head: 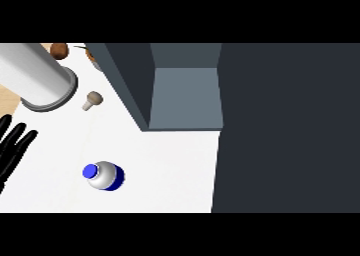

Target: Pick up the bottled water, place it into the cabinet and close the cabinet

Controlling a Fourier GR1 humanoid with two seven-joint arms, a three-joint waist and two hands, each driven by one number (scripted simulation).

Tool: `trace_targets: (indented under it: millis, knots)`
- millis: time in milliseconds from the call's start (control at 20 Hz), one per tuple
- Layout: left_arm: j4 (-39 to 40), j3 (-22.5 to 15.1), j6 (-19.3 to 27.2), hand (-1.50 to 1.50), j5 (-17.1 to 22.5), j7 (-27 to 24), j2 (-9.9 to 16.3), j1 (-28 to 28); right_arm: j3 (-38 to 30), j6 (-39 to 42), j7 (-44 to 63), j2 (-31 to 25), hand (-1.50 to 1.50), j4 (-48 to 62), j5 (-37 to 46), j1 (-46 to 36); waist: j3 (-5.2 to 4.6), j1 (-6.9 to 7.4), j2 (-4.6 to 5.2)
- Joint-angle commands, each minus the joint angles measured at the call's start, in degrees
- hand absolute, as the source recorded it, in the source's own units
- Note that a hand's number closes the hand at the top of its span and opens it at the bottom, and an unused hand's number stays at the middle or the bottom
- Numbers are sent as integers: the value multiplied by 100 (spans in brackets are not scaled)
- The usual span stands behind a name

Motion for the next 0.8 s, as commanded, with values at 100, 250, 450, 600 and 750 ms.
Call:
trace_targets:
  millis: [100, 250, 450, 600, 750]
  knots:
    - [466, 177, -377, -150, -430, -352, -96, 442, 347, 112, -12, -158, -150, -1152, 104, 1085, -3, -55, -9]
    - [868, 334, -450, -150, -334, -273, 37, 175, 785, -71, 131, -21, -150, -1194, 414, 1017, -5, -26, 6]
    - [1232, 95, -530, -150, -678, -376, -156, 305, 799, 39, -303, -169, -150, -1176, 495, 1372, -3, -49, -3]
    - [2085, -137, -706, -150, -1256, -939, -350, 32, 833, -92, -354, -155, -150, -997, 553, 1300, -6, -46, 14]
    - [2919, 75, -926, -150, -1175, -1022, -110, -214, 887, 39, -436, -464, -150, -1363, 437, 1761, -11, -146, 5]
